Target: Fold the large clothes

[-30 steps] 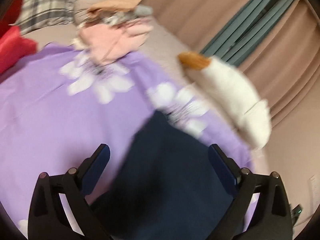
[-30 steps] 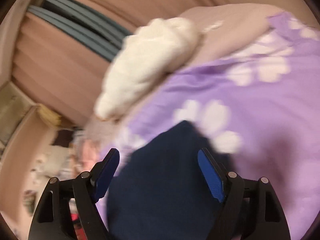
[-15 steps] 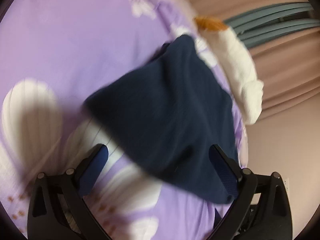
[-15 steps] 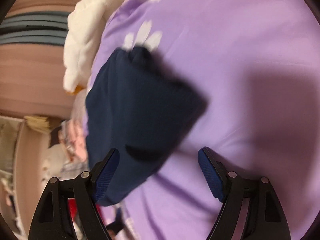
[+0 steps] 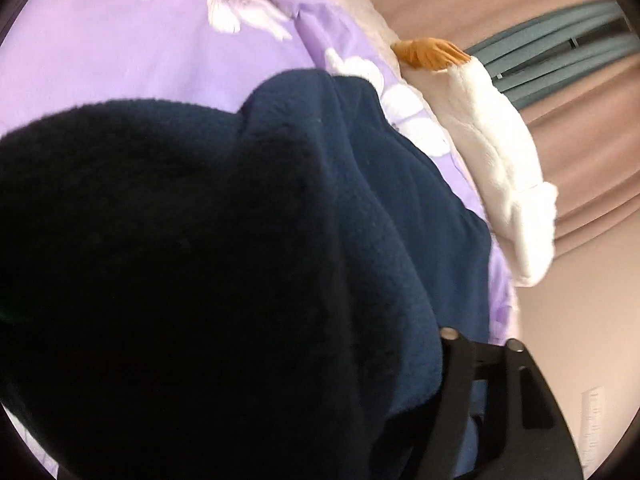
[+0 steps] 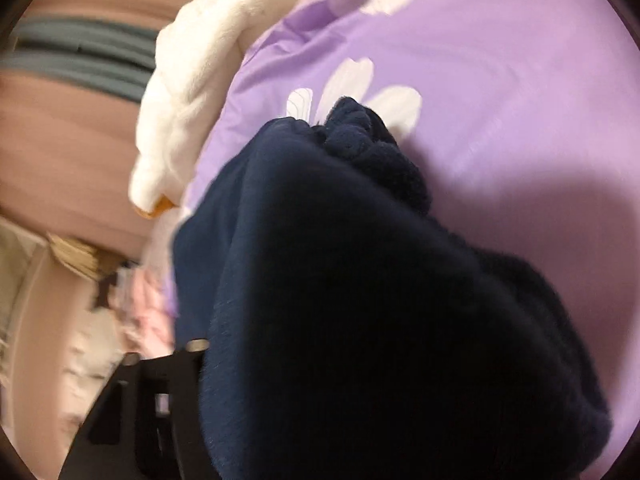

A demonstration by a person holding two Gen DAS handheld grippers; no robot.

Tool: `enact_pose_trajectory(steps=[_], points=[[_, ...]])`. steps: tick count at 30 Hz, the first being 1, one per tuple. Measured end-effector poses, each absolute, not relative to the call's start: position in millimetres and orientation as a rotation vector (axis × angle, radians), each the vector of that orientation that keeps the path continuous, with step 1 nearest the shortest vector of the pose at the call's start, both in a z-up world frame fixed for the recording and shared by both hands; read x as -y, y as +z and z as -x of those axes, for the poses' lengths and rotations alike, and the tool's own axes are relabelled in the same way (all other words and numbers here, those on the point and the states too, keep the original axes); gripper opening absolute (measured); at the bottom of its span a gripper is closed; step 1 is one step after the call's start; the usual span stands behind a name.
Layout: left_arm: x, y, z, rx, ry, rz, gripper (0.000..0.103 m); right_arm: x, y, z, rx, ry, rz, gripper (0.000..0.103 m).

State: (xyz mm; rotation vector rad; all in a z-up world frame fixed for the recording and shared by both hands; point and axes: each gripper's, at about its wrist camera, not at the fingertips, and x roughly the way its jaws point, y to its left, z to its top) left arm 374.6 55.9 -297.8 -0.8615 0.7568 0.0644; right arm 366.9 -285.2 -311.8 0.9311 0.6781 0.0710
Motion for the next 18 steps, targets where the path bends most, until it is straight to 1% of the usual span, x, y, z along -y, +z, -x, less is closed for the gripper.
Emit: enact_pose_trajectory(steps=[1, 4, 6, 9, 13, 16, 18], points=[[-51, -297, -373, -0.747, 0.080, 0.815, 0.061, 285, -313, -365, -0.670, 0.071, -0.907, 0.047], [-38, -287, -356, -0.718, 0.114, 0.633, 0.055, 286, -308, -358, -0.686, 0.094, -0.847, 0.040], [-41, -279, -342, -0.736, 0.103, 0.650, 0.049, 291, -303, -350, -0.709, 0.123, -0.890, 0.038], [-54, -254, -303, -0.729, 0.051, 0.690, 0.049, 294, -283, -319, -0.695, 0.186, -0.919, 0.038], [-56, -227, -232, -0.719, -0.012, 0.602, 0.050, 284, -253, -240, -0.644, 0.240, -0.799, 0.038], [-57, -232, -179, -0.743, -0.048, 0.569, 0.052, 285, -264, -183, -0.666, 0.242, -0.755, 0.038], [-58, -249, -160, -0.750, -0.049, 0.566, 0.057, 289, -282, -166, -0.703, 0.221, -0.756, 0.040]])
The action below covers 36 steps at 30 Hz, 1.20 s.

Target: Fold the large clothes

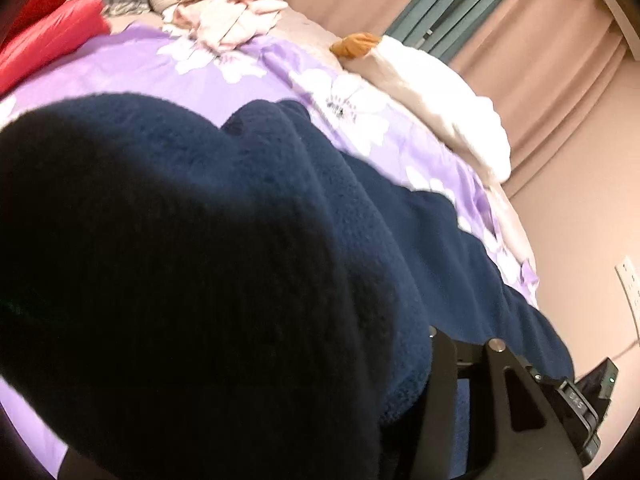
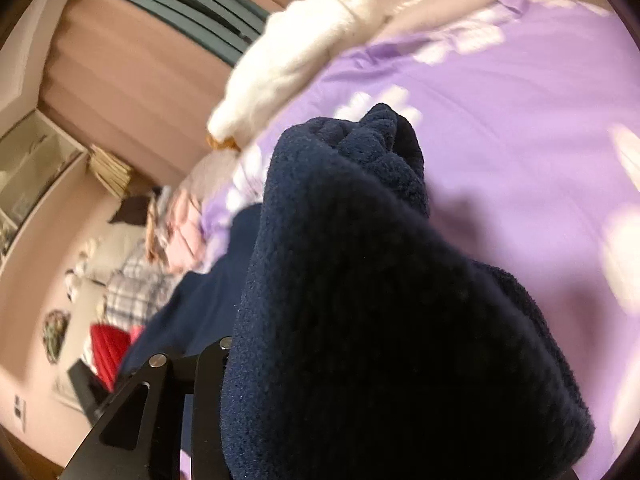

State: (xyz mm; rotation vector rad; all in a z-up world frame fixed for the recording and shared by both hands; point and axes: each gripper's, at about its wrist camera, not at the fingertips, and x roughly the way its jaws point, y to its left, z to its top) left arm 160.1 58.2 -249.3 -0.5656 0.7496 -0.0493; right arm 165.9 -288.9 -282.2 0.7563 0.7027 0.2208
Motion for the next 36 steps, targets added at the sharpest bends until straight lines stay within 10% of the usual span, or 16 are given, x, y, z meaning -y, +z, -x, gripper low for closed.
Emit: enact_pose_trajectory(steps=[8, 36], points=[[-70, -279, -161, -0.846, 0.002, 0.620, 0.080, 301, -324, -156, -0.736, 0.205, -0.820, 0.046], [-78, -290, -152, -0.764, 0.059, 0.642, 0.086, 323, -308, -122, -0.794, 0.127, -0.866, 0.059]])
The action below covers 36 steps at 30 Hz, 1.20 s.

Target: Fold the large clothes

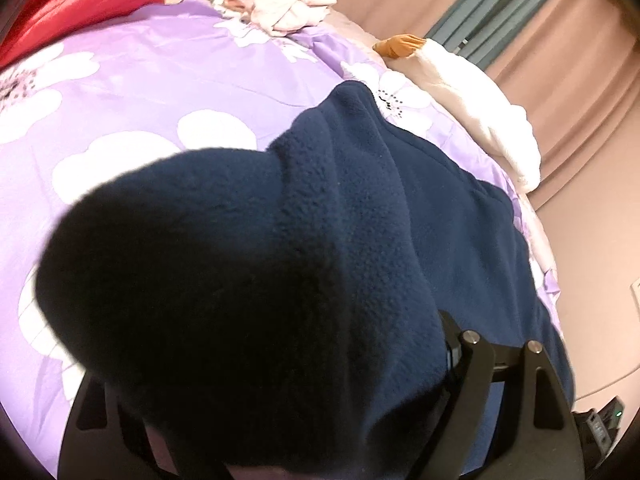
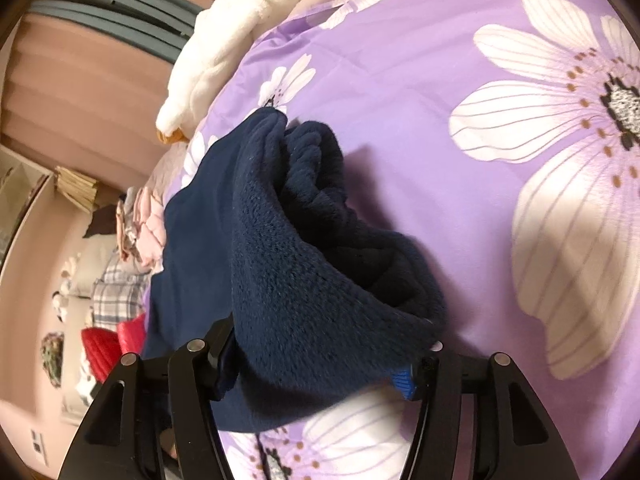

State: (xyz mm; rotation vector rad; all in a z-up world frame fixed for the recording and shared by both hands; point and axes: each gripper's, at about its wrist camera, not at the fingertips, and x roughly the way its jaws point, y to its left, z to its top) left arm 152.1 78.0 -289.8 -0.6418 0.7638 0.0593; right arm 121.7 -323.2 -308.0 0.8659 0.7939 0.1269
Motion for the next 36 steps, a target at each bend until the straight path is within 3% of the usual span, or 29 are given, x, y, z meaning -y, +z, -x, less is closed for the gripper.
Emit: enact_pose_trajectory(steps=[11, 13, 22, 29, 36], points=[[-106, -289, -126, -0.804, 0.026, 0.829, 0.086, 348, -298, -104, -0.734, 0.006, -0.811, 0.061], [-104, -290, -122, -0.809, 0.030, 0.832, 0.086, 356, -291, -93, -0.680, -0.066, -0.771, 0.072], [-107, -283, -104, -0.815, 0.082, 0.849, 0.087, 352, -289, -93, -0.627, -0.206, -0.687, 0.074], [-103, -275, -93, -0.781, 0.140, 0.752, 0.087, 307, -242, -80, -0.376, -0.328, -0.387, 0.073], [-109, -277, -83, -0.793, 0.158, 0.755, 0.089, 272, -228, -104, -0.340, -0.226, -0.285, 0.033]])
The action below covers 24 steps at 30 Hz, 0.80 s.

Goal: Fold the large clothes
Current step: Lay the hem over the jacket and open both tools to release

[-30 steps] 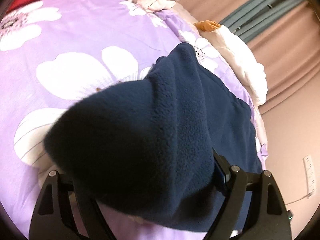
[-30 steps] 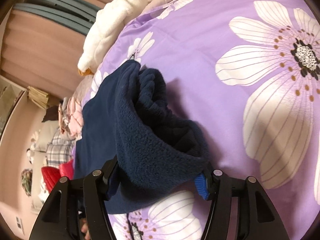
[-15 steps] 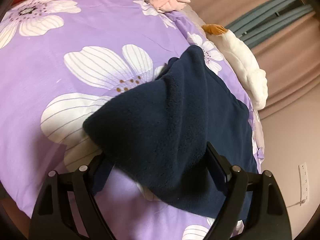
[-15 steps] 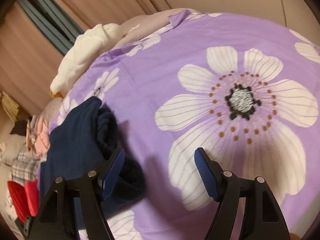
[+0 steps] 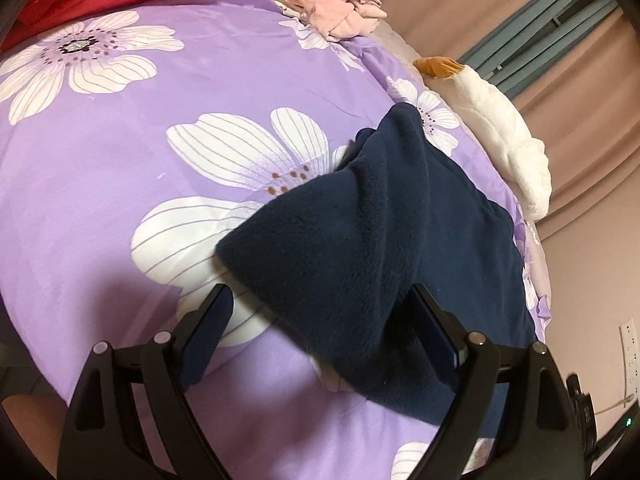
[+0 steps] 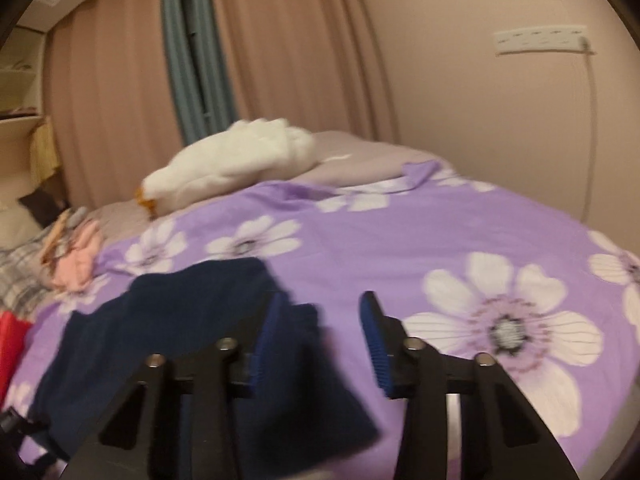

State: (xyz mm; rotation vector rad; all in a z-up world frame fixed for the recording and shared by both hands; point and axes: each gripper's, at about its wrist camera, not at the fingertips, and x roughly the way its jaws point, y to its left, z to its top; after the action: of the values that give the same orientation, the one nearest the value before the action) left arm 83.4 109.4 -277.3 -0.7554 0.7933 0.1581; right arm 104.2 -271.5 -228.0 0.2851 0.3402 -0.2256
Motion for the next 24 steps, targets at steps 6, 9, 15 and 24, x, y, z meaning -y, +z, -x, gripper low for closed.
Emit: enact_pose_trajectory(steps=[6, 9, 15, 24], points=[[-113, -269, -69, -0.765, 0.267, 0.708, 0.088, 225, -224, -135, -0.370, -0.122, -0.159, 0.029], [-115, -279, -77, -0.805, 0.177, 0.755, 0.088, 204, -225, -143, -0.397, -0.026, -0.140, 0.029], [-105, -286, -91, -0.789, 0.121, 0.723, 0.092, 174, -258, -164, -0.557, 0.102, -0.127, 0.029], [-105, -295, -135, -0.722, 0.007, 0.877, 0.103, 170, -295, -165, -0.616, 0.045, -0.076, 0.025]])
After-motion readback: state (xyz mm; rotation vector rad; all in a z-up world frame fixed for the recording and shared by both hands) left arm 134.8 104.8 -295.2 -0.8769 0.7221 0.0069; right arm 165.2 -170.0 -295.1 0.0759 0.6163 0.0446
